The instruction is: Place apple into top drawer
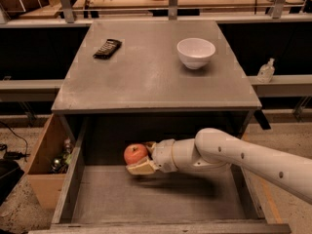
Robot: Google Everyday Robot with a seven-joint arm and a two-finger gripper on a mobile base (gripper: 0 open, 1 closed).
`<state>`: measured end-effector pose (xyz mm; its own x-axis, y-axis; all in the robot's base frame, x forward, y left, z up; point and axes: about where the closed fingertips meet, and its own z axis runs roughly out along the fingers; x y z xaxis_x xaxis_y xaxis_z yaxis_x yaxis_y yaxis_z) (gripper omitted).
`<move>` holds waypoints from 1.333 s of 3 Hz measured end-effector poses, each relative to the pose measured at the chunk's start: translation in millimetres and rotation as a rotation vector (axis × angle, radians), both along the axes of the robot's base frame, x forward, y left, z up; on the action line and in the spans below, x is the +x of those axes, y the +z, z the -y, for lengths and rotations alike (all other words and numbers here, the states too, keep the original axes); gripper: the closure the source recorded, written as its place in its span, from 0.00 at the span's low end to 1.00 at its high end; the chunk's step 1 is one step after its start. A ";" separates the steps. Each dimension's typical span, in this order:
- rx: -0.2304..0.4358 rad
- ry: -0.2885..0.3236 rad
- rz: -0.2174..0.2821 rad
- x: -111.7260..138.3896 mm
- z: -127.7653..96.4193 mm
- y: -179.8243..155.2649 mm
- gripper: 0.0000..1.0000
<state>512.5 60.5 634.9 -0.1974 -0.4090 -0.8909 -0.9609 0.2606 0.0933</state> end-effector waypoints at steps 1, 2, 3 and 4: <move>0.017 0.024 -0.007 0.3 -5.5 -34.3 1.00; 0.020 0.025 -0.012 -0.6 -6.3 -34.3 0.81; 0.020 0.025 -0.012 -0.6 -6.4 -34.3 0.59; 0.020 0.029 -0.013 -1.3 -8.1 -34.3 0.35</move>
Offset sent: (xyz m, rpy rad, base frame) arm 0.0007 0.0046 -0.0290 0.0139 0.0053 0.0199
